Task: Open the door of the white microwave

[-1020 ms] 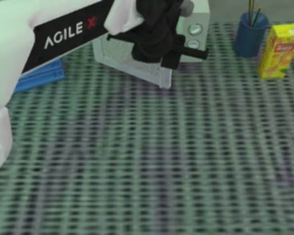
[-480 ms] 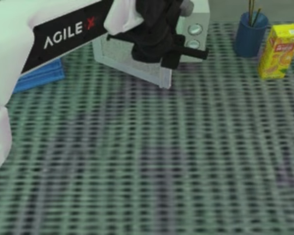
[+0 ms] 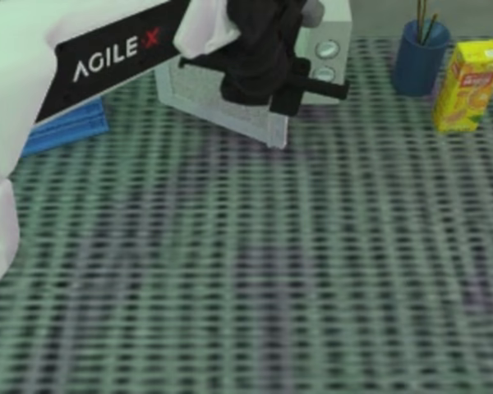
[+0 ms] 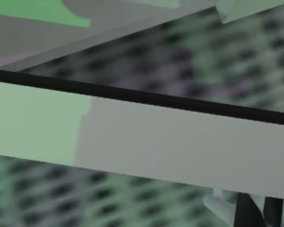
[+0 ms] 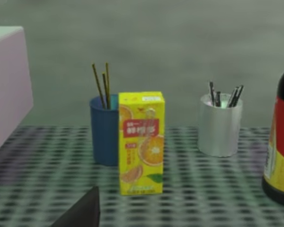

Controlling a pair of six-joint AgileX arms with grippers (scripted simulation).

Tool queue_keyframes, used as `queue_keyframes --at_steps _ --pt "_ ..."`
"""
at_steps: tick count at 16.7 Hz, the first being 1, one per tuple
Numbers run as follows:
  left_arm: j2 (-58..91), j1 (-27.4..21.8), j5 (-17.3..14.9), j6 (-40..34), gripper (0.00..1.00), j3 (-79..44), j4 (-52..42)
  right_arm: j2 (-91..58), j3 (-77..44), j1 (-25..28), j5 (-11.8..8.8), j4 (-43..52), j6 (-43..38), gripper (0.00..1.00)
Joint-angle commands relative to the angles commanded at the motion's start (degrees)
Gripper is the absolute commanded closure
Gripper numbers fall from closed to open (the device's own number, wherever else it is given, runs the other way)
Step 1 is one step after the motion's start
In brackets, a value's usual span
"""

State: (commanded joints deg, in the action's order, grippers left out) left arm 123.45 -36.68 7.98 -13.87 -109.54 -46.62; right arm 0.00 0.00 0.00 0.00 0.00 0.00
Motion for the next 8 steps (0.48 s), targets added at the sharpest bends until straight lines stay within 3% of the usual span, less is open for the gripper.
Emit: queue_keyframes --at_steps 8 --pt "0.31 -0.41 -0.33 -0.23 1.0 0.24 -0.01 0.0 0.0 0.0 0.0 0.0 0.0 0.0"
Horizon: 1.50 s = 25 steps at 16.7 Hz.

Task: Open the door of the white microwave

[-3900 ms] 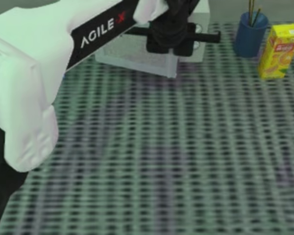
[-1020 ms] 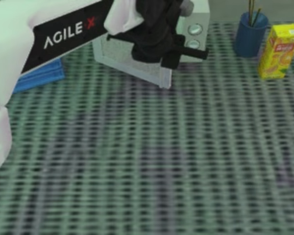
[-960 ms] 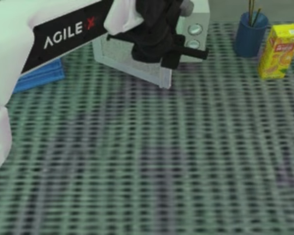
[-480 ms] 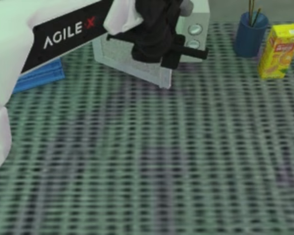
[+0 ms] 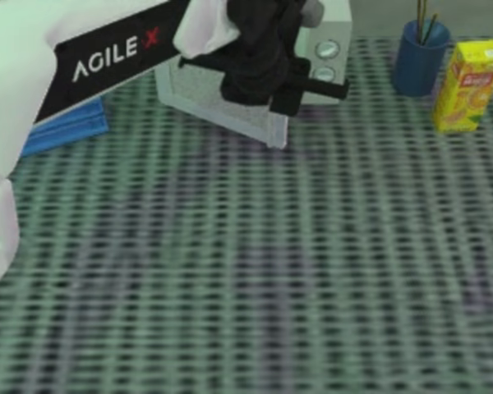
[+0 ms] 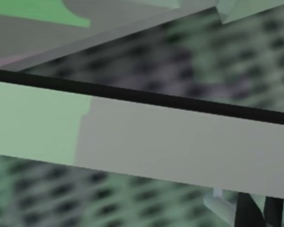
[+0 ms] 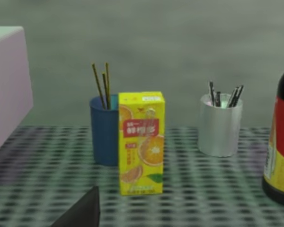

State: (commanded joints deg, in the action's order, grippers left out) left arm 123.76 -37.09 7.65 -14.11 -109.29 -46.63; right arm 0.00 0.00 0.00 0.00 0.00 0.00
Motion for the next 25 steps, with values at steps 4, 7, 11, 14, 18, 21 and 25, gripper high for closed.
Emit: queue_keyframes --at_steps 4,7,11,14,18,21,25 --pt "-2.46 0.77 -1.4 2.91 1.0 3.24 1.64 0.0 0.0 0.0 0.0 0.0 0.0 0.0" --pt "-5.16 1.67 -3.14 6.31 1.0 7.27 3.35 0.0 0.0 0.0 0.0 0.0 0.0 0.0" --pt "-5.87 1.91 -3.62 7.25 1.0 8.38 3.8 0.0 0.0 0.0 0.0 0.0 0.0 0.0" --pt "-5.87 1.91 -3.62 7.25 1.0 8.38 3.8 0.0 0.0 0.0 0.0 0.0 0.0 0.0" --pt "-5.87 1.91 -3.62 7.25 1.0 8.38 3.8 0.0 0.0 0.0 0.0 0.0 0.0 0.0" --pt "-5.87 1.91 -3.62 7.25 1.0 8.38 3.8 0.0 0.0 0.0 0.0 0.0 0.0 0.0" --pt "-5.87 1.91 -3.62 7.25 1.0 8.38 3.8 0.0 0.0 0.0 0.0 0.0 0.0 0.0"
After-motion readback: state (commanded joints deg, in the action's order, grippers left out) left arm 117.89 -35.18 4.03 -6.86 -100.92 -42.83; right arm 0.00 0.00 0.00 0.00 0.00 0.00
